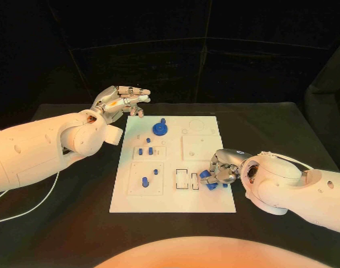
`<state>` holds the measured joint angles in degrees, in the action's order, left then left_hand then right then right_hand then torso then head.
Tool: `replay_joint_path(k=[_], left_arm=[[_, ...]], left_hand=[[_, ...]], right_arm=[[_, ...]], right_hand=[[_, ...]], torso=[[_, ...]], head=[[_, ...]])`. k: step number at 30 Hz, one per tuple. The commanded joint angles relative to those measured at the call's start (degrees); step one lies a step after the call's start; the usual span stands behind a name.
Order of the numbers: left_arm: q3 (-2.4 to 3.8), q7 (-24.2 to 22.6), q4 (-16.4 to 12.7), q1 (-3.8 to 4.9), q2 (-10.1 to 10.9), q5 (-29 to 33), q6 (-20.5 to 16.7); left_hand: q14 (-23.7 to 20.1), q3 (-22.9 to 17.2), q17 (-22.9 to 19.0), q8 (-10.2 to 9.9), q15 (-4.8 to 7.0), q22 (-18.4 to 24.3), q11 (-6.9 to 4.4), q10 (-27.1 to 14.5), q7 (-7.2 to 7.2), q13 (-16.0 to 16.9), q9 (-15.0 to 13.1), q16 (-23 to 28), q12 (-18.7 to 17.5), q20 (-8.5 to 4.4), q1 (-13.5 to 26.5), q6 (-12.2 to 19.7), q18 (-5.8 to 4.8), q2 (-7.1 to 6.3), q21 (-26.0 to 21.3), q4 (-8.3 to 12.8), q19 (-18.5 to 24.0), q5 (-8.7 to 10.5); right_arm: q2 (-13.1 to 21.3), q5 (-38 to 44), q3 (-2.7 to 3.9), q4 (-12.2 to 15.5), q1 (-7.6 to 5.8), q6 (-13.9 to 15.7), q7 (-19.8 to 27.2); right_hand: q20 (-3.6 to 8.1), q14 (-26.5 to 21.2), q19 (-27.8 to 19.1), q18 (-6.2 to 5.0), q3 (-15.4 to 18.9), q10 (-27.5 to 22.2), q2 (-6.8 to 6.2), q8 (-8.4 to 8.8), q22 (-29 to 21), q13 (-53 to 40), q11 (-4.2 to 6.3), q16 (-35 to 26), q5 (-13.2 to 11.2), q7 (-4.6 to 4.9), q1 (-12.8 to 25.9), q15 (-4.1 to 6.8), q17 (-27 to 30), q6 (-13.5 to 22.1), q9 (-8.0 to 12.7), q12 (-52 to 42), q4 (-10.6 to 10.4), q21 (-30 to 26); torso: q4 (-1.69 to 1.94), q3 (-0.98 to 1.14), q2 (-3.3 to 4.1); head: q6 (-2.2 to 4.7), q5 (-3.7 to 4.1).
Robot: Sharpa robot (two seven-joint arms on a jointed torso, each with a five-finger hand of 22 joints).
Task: Assemble the parts on the task board
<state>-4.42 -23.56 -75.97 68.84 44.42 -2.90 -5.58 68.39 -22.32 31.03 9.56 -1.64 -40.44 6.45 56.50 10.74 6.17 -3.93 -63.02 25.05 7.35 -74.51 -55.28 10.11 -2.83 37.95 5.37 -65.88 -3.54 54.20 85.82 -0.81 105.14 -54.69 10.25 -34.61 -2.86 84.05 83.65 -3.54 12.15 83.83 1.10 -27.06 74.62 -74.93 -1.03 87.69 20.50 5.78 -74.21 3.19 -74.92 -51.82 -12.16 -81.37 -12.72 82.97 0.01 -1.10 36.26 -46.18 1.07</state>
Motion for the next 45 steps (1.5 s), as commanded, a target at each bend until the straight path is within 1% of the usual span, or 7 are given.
replay_joint_path(k=[1, 4, 10, 15, 29, 35, 45], left_arm=[[0.05, -0.1, -0.1, 0.08, 0.0, 0.2, 0.9], [0.04, -0.1, -0.1, 0.08, 0.0, 0.2, 0.9], [0.04, -0.1, -0.1, 0.07, 0.0, 0.2, 0.9], [0.04, -0.2, -0.1, 0.07, -0.1, 0.2, 0.9], [0.04, -0.2, -0.2, 0.07, -0.1, 0.2, 0.8], [0.04, -0.2, -0.2, 0.08, -0.2, 0.2, 0.9], [0.04, -0.1, -0.2, 0.08, -0.3, 0.2, 0.9]], left_hand=[[-0.3, 0.0, -0.1, 0.2, -0.07, 0.1, 0.13, -0.3, 0.25, 0.1, 0.0, 0.3, 0.3, 0.04, 0.3, 0.3, 0.37, 0.12, -0.3, 0.0, 0.3, -0.18], [-0.3, 0.0, -0.1, 0.2, -0.08, 0.1, 0.14, -0.3, 0.25, 0.1, 0.0, 0.3, 0.4, 0.05, 0.3, 0.3, 0.37, 0.12, -0.3, 0.0, 0.3, -0.18], [-0.3, 0.0, -0.1, 0.3, -0.08, 0.1, 0.14, -0.4, 0.25, 0.1, 0.0, 0.3, 0.4, 0.05, 0.4, 0.3, 0.37, 0.12, -0.3, 0.0, 0.2, -0.18], [-0.3, 0.0, -0.1, 0.3, -0.08, 0.1, 0.14, -0.4, 0.25, 0.1, 0.0, 0.3, 0.4, 0.05, 0.4, 0.3, 0.37, 0.12, -0.3, 0.0, 0.2, -0.18], [-0.3, 0.0, -0.1, 0.3, -0.08, 0.1, 0.14, -0.4, 0.25, 0.1, 0.0, 0.3, 0.4, 0.05, 0.4, 0.3, 0.37, 0.12, -0.3, 0.0, 0.2, -0.18], [-0.3, 0.0, -0.1, 0.3, -0.08, 0.1, 0.14, -0.4, 0.25, 0.1, 0.0, 0.3, 0.4, 0.05, 0.4, 0.3, 0.37, 0.12, -0.3, 0.0, 0.2, -0.18], [-0.3, 0.0, -0.1, 0.3, -0.08, 0.1, 0.14, -0.4, 0.25, 0.1, 0.0, 0.3, 0.4, 0.05, 0.4, 0.3, 0.37, 0.12, -0.3, 0.0, 0.2, -0.18]], right_arm=[[0.2, -1.7, -0.44, 0.1, 0.45, 0.6, -2.2], [0.7, -2.9, -0.43, 0.9, 0.44, 2.8, -2.0], [1.9, -6.1, -0.39, 3.1, 0.41, 8.8, -0.9], [2.6, -9.5, -0.36, 4.5, 0.37, 11.4, -0.1], [-1.0, -13.5, -0.33, 3.8, 0.33, 10.8, 0.4], [-3.3, -14.1, -0.32, 2.9, 0.32, 10.5, -0.7], [-5.5, -14.2, -0.31, 1.6, 0.3, 11.4, -1.6]], right_hand=[[-0.02, 4.9, 0.7, 0.53, 0.4, 0.9, 0.18, -0.37, 0.1, -5.3, 0.29, 0.3, 2.4, -0.42, -0.6, 0.07, -10.1, -0.2, -0.1, 0.0, 0.2, 0.2], [0.05, 5.0, 0.8, 0.56, 0.7, 1.0, 0.37, -0.37, 0.3, -5.5, 0.39, 0.4, 4.5, -0.52, -0.5, 0.13, -10.3, -0.5, -0.2, -0.1, 0.1, 0.3], [0.12, 4.9, 0.8, 0.57, 1.2, 1.1, 0.59, -0.24, 0.4, -5.7, 0.46, 0.4, 6.0, -0.6, 0.1, 0.2, -10.2, -0.7, -0.3, -0.1, -0.5, 0.4], [0.16, 4.9, 0.8, 0.55, 1.3, 1.3, 0.82, -0.25, 0.3, -5.9, 0.52, 0.4, 6.6, -0.68, 0.3, 0.24, -10.2, -0.9, -0.4, -0.2, -0.8, 0.3], [0.41, 4.9, 0.8, 0.54, 1.9, 1.4, 1.49, -0.74, 0.4, -5.9, 0.99, 0.3, 6.4, -1.26, 1.2, 0.6, -10.2, -2.5, -0.9, -0.1, -1.9, 0.3], [0.64, 4.9, 0.8, 0.53, 2.1, 1.5, 1.93, -1.08, 0.3, -6.0, 1.32, 0.3, 5.8, -1.65, 1.6, 0.88, -10.1, -3.4, -1.4, 0.0, -2.6, 0.3], [0.84, 4.9, 0.7, 0.51, 2.4, 1.5, 2.42, -1.23, 0.2, -6.1, 1.54, 0.3, 5.6, -1.88, 2.1, 1.08, -10.1, -3.9, -1.7, 0.1, -3.2, 0.3]], torso=[[0.03, -0.02, 0.03], [-0.04, -0.01, 0.02], [0.08, -0.07, -0.01], [0.23, -0.14, 0.03], [0.03, -0.06, 0.09], [0.28, -0.05, 0.13], [-0.01, 0.0, 0.12]], head=[[0.07, 0.11], [0.05, 0.06], [0.12, 0.2], [0.09, 0.26], [-0.04, -0.32], [-0.1, -0.3], [-0.23, -0.86]])
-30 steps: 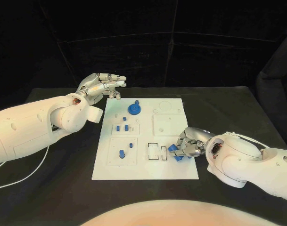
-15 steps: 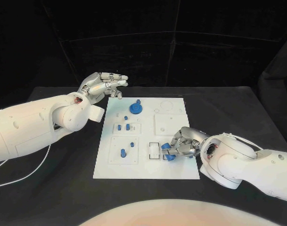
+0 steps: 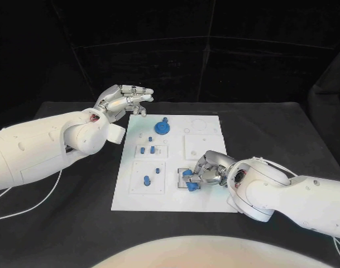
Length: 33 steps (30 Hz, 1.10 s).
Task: Assemble the parts on the task board
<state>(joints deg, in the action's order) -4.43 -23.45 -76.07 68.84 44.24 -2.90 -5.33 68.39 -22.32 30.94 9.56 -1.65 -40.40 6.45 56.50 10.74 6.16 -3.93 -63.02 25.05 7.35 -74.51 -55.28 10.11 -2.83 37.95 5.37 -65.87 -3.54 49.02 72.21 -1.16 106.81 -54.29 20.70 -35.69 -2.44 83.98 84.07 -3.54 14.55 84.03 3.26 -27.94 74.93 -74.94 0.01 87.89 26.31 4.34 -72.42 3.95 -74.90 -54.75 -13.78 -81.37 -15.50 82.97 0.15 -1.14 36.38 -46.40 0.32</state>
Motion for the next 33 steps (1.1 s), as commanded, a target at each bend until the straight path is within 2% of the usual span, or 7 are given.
replay_joint_path(k=[1, 8, 14, 17, 20, 24, 33], left_arm=[[0.05, -0.2, -0.1, 0.08, -0.1, 0.2, 0.7], [0.05, -0.1, -0.1, 0.08, -0.2, 0.2, 0.7], [0.05, -0.1, -0.1, 0.09, -0.2, 0.2, 0.8], [0.05, -0.1, -0.1, 0.09, -0.1, 0.2, 0.8], [0.05, -0.1, -0.1, 0.09, -0.1, 0.2, 0.7], [0.05, 0.0, -0.1, 0.09, -0.1, 0.2, 0.7], [0.05, 0.0, -0.1, 0.09, 0.0, 0.2, 0.8]], left_hand=[[-0.3, 0.0, -0.1, 0.3, -0.08, 0.1, 0.14, -0.4, 0.26, 0.1, 0.0, 0.3, 0.4, 0.06, 0.4, 0.3, 0.37, 0.12, -0.3, 0.0, 0.2, -0.18], [-0.3, 0.0, -0.1, 0.3, -0.08, 0.1, 0.14, -0.4, 0.26, 0.1, 0.0, 0.3, 0.4, 0.06, 0.4, 0.3, 0.37, 0.12, -0.3, 0.0, 0.2, -0.18], [-0.3, 0.0, -0.1, 0.3, -0.08, 0.1, 0.14, -0.4, 0.26, 0.1, 0.0, 0.3, 0.4, 0.06, 0.4, 0.3, 0.37, 0.12, -0.3, 0.0, 0.2, -0.18], [-0.3, 0.0, -0.1, 0.3, -0.08, 0.1, 0.14, -0.4, 0.26, 0.1, 0.0, 0.3, 0.4, 0.06, 0.4, 0.3, 0.37, 0.12, -0.3, 0.0, 0.2, -0.18], [-0.4, 0.0, -0.2, 0.3, -0.09, 0.1, 0.14, -0.5, 0.26, 0.1, 0.0, 0.3, 0.5, 0.08, 0.4, 0.3, 0.37, 0.12, -0.4, 0.0, 0.2, -0.19], [-0.4, 0.0, -0.2, 0.3, -0.09, 0.1, 0.14, -0.5, 0.26, 0.1, 0.0, 0.3, 0.5, 0.08, 0.4, 0.3, 0.37, 0.12, -0.4, 0.0, 0.2, -0.19], [-0.4, 0.0, -0.2, 0.3, -0.09, 0.1, 0.14, -0.5, 0.26, 0.1, 0.0, 0.3, 0.5, 0.08, 0.4, 0.3, 0.37, 0.12, -0.4, 0.0, 0.2, -0.19]], right_arm=[[-0.5, -0.5, 0.04, -0.2, -0.11, 1.0, -0.5], [-1.4, 0.0, 0.04, -0.7, -0.11, 1.0, -0.7], [-1.6, 1.4, 0.04, -1.3, -0.12, 0.8, -1.7], [-1.6, 2.5, 0.05, -1.5, -0.13, 0.8, -2.3], [-1.5, 3.4, 0.05, -1.6, -0.14, 0.5, -2.6], [-1.4, 4.3, 0.05, -1.4, -0.14, 0.3, -2.5], [-0.6, 5.2, 0.05, 0.2, -0.13, -0.6, -0.1]], right_hand=[[0.43, 5.0, 0.3, 0.52, 0.0, 1.3, 0.27, -0.35, -0.1, -6.0, 0.5, 0.1, -0.2, -0.45, 0.4, 0.32, -10.1, -1.0, -0.1, 0.1, -0.5, 0.3], [0.64, 5.0, 0.3, 0.53, 1.2, 1.4, 0.38, -0.33, -0.1, -6.0, 0.68, 0.0, -4.1, -0.63, 2.1, 0.5, -10.1, -1.1, -0.8, 0.3, -1.0, 0.2], [0.77, 4.8, 0.4, 0.54, 4.3, 1.1, 0.34, -0.18, 0.0, -5.5, 0.77, -0.3, -19.6, -0.68, 8.6, 0.57, -9.5, -0.8, -1.7, 1.3, -0.9, 0.2], [0.66, 4.7, 0.3, 0.51, 4.0, 0.6, -2.0, 0.01, -0.2, -4.8, 0.59, -0.5, -22.8, -0.57, 11.7, 0.47, -9.1, -0.4, -2.0, 2.2, -1.4, 0.1], [0.56, 4.6, 0.1, 0.47, -0.1, 0.1, -6.64, 0.2, -0.4, -4.1, 0.33, -0.8, -23.2, -0.48, 15.5, 0.38, -8.7, 0.1, -2.5, 3.3, -1.5, -0.1], [0.48, 4.6, 0.0, 0.43, -3.0, -0.3, -8.47, 0.24, -0.6, -3.5, 0.36, -0.9, -23.4, -0.34, 16.8, 0.34, -8.5, 0.4, -2.9, 4.1, -1.5, -0.3], [0.44, 4.7, 0.2, 0.51, -6.3, -0.1, -6.29, 0.15, -0.1, -3.9, 0.33, -0.8, -18.6, -0.31, 6.0, 0.24, -9.0, 0.6, -3.9, 4.2, 1.7, -0.1]], torso=[[-0.16, 0.04, -0.02], [-0.13, 0.01, -0.06], [-0.08, 0.01, -0.06], [-0.11, 0.0, -0.05], [-0.17, 0.01, -0.04], [-0.2, 0.08, -0.05], [-0.21, 0.1, -0.05]], head=[[-0.07, -0.15], [-0.1, -0.15], [-0.13, -0.17], [-0.15, -0.22], [-0.14, -0.27], [-0.15, -0.26], [-0.22, -0.29]])
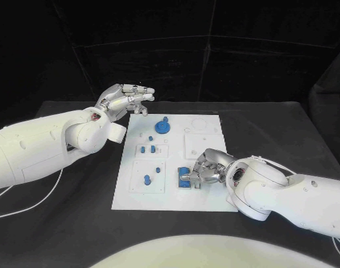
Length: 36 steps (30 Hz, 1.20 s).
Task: Assemble the parts on the task board
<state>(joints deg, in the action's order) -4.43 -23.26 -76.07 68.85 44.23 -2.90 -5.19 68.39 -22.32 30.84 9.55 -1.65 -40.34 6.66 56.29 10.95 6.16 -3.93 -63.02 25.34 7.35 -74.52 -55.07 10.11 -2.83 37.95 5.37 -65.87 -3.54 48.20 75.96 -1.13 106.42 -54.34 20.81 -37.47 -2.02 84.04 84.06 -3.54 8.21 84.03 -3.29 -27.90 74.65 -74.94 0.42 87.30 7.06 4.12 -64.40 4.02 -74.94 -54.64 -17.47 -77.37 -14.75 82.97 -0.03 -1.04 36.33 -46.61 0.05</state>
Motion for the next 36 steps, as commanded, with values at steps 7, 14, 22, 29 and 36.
replay_joint_path(k=[7, 14, 22, 29, 36], left_arm=[[0.05, -0.2, -0.1, 0.09, 0.1, 0.2, 0.7], [0.04, -0.2, -0.1, 0.09, 0.2, 0.2, 0.6], [0.04, -0.2, 0.0, 0.08, -0.1, 0.2, 0.7], [0.04, -0.2, 0.0, 0.08, -0.4, 0.2, 0.7], [0.04, -0.2, -0.1, 0.08, -0.4, 0.2, 0.7]], left_hand=[[-0.4, 0.0, -0.1, 0.3, -0.09, 0.1, -0.07, -0.3, 0.05, 0.1, 0.0, 0.3, 0.2, 0.08, 0.4, 0.1, 0.37, 0.12, -0.4, 0.0, 0.2, -0.2], [-0.4, 0.0, -0.1, 0.3, -0.09, 0.1, -0.07, -0.3, 0.05, 0.1, 0.0, 0.3, 0.2, 0.08, 0.4, 0.1, 0.37, 0.12, -0.4, 0.0, 0.2, -0.2], [-0.4, 0.0, -0.1, 0.3, -0.09, 0.1, -0.07, -0.3, 0.05, 0.1, 0.0, 0.3, 0.2, 0.08, 0.4, 0.1, 0.37, 0.12, -0.4, 0.0, 0.2, -0.2], [-0.4, 0.0, -0.1, 0.3, -0.09, 0.1, -0.07, -0.3, 0.05, 0.1, 0.0, 0.3, 0.2, 0.08, 0.4, 0.1, 0.37, 0.12, -0.4, 0.0, 0.2, -0.2], [-0.4, 0.0, -0.1, 0.3, -0.09, 0.1, -0.07, -0.3, 0.05, 0.1, 0.0, 0.3, 0.2, 0.08, 0.4, 0.1, 0.37, 0.12, -0.4, 0.0, 0.2, -0.2]], right_arm=[[1.1, 2.4, 0.02, 1.0, -0.08, 0.0, 2.2], [3.8, 1.4, 0.03, 2.0, -0.09, 1.3, 3.8], [4.2, -0.1, 0.04, 2.6, -0.1, -1.7, 6.3], [3.3, 1.1, 0.04, 2.0, -0.1, -4.2, 6.0], [2.2, 3.0, 0.03, 1.1, -0.1, -5.0, 4.7]], right_hand=[[0.04, 4.7, 0.4, 0.59, 0.2, 0.0, 1.23, 0.07, 0.6, -4.1, -0.06, -0.1, 1.8, -0.04, -6.1, 0.19, -9.2, 0.4, -0.7, 0.0, 3.3, 0.0], [-0.02, 4.7, 0.3, 0.58, 0.9, 0.0, 1.68, 0.38, 0.6, -4.2, -0.18, -0.1, 3.6, 0.1, -6.1, 0.1, -9.2, 0.8, -0.8, 0.1, 3.2, 0.0], [-0.07, 4.7, 0.4, 0.61, 1.1, 0.0, 1.94, 0.36, 0.7, -4.3, -0.17, -0.1, 4.1, 0.07, -6.8, 0.09, -9.3, 0.6, -0.9, 0.1, 3.6, 0.1], [0.07, 4.7, 0.5, 0.66, 1.5, 0.2, 2.58, -0.74, 1.1, -4.5, 0.29, -0.1, 4.1, -0.53, -8.4, 0.38, -9.4, -1.5, -1.6, -0.1, 4.8, 0.2], [0.58, 4.7, 0.5, 0.68, 1.7, 0.4, 3.27, -2.46, 1.2, -4.6, 1.06, -0.1, 4.0, -1.45, -10.0, 1.0, -9.3, -3.0, -2.6, -0.1, 6.2, 0.3]], torso=[[-0.03, -0.02, -0.02], [-0.19, 0.0, -0.08], [0.18, -0.05, -0.01], [0.1, -0.09, 0.01], [0.04, -0.07, 0.02]], head=[[0.03, 0.19], [0.2, 0.33], [0.38, 0.91], [0.34, 0.55], [0.19, 0.54]])
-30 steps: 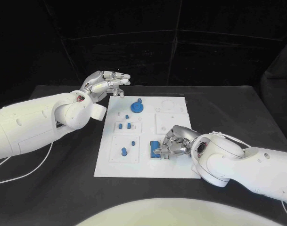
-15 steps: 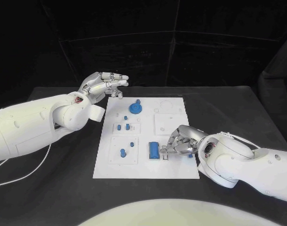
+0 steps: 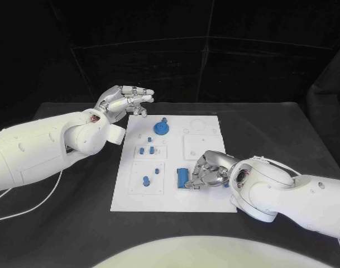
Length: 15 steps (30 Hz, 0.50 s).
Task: Assemble the parts on the task board
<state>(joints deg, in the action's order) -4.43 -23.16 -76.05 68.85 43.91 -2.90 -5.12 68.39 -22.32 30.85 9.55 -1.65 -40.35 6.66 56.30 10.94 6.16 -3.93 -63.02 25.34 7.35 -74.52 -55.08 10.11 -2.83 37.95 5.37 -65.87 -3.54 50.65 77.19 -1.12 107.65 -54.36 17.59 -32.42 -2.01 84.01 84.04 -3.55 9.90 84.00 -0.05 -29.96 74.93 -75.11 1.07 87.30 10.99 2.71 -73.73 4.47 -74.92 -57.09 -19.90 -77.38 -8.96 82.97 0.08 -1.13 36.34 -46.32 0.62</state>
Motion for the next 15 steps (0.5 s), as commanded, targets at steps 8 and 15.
replay_joint_path(k=[8, 15], left_arm=[[0.05, -0.3, -0.1, 0.08, 0.0, 0.2, 0.6], [0.05, -0.3, -0.1, 0.08, 0.0, 0.2, 0.6]], left_hand=[[-0.4, 0.0, -0.1, 0.3, -0.09, 0.1, -0.07, -0.3, 0.05, 0.1, 0.0, 0.3, 0.2, 0.08, 0.4, 0.1, 0.37, 0.12, -0.4, 0.0, 0.2, -0.2], [-0.4, 0.0, -0.1, 0.3, -0.09, 0.1, -0.07, -0.3, 0.05, 0.1, 0.0, 0.3, 0.2, 0.08, 0.4, 0.1, 0.37, 0.12, -0.4, 0.0, 0.2, -0.2]], right_arm=[[-1.5, 3.2, 0.01, -0.9, -0.08, -1.0, -2.4], [-2.0, 3.7, 0.02, -1.5, -0.08, 0.6, -3.8]], right_hand=[[1.11, 4.9, 0.7, 0.72, 0.0, 0.7, 1.37, -2.11, 1.2, -4.9, 1.09, 0.1, 0.0, -0.82, -1.5, 1.11, -9.8, -1.4, -1.2, -0.5, 1.1, 0.4], [1.57, 4.9, 0.7, 0.73, 0.2, 1.1, 3.63, -3.61, 1.2, -5.2, 1.58, 0.1, 1.1, -1.35, -0.4, 1.55, -9.9, -1.3, -2.1, -0.8, 0.1, 0.4]], torso=[[0.02, 0.03, -0.01], [-0.07, 0.04, 0.0]], head=[[-0.2, -0.08], [-0.25, -0.15]])
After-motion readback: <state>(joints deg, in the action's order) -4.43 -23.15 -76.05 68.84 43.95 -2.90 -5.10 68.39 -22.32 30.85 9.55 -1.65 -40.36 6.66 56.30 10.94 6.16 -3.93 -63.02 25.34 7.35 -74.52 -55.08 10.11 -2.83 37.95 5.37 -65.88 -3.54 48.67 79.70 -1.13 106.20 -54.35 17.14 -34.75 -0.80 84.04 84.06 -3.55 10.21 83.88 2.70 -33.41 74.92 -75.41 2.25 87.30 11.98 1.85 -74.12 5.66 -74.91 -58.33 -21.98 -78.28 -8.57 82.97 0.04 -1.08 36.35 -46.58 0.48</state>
